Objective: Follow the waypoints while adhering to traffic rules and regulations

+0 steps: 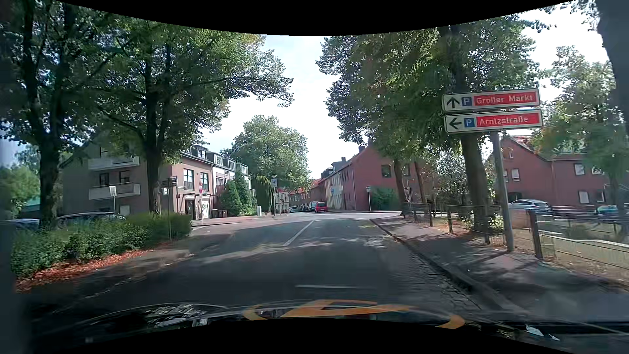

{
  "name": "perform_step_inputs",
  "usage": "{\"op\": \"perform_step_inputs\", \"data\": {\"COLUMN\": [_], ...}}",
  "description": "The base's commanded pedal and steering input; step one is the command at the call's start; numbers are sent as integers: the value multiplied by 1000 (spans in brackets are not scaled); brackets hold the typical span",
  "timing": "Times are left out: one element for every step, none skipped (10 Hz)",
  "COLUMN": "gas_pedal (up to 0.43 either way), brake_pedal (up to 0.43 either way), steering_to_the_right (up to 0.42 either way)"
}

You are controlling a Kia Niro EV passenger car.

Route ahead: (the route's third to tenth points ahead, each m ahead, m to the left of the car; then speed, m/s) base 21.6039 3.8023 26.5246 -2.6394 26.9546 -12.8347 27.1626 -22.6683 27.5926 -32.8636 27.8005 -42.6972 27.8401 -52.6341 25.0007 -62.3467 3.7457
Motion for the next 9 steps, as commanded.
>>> {"op": "perform_step_inputs", "data": {"gas_pedal": [8, 8, 8, 8, 87, 98, 98, 87, 79], "brake_pedal": [0, 0, 0, 0, 0, 0, 0, 0, 0], "steering_to_the_right": [-47, -46, -40, -33, -19, -5, -4, 0, 8]}}
